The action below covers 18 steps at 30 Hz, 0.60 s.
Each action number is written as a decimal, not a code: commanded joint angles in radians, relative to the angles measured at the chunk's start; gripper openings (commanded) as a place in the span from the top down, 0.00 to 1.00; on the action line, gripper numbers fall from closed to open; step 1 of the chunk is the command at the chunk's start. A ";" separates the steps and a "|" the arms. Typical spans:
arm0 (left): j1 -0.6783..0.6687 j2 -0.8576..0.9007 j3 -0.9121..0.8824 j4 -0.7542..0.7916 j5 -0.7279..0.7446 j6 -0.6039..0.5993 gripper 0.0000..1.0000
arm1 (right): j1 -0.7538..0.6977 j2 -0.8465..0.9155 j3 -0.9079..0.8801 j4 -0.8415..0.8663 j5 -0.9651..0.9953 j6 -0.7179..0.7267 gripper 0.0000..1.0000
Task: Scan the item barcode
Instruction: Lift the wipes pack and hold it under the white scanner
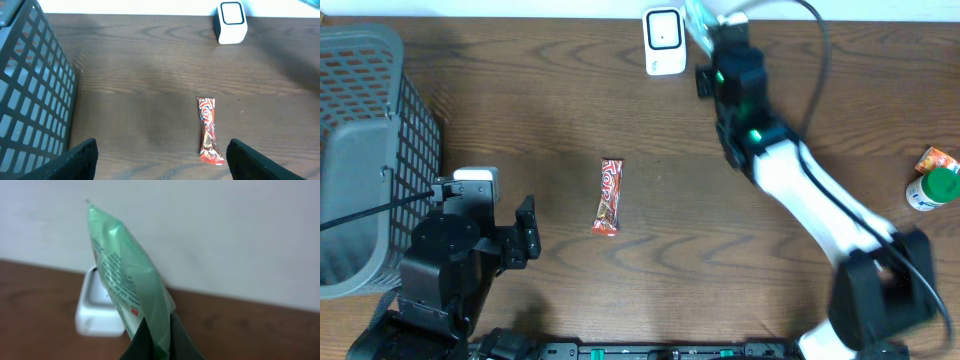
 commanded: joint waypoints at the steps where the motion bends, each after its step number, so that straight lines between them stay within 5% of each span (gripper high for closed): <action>1: 0.000 -0.001 0.015 0.000 -0.010 0.002 0.17 | 0.012 0.142 0.166 0.036 0.167 -0.183 0.99; 9: 0.000 -0.001 0.015 0.000 -0.010 0.002 0.17 | 0.027 0.473 0.486 0.042 0.257 -0.500 0.99; 18: 0.000 -0.001 0.015 0.000 -0.010 0.002 0.17 | 0.119 0.658 0.532 0.064 0.303 -0.731 0.99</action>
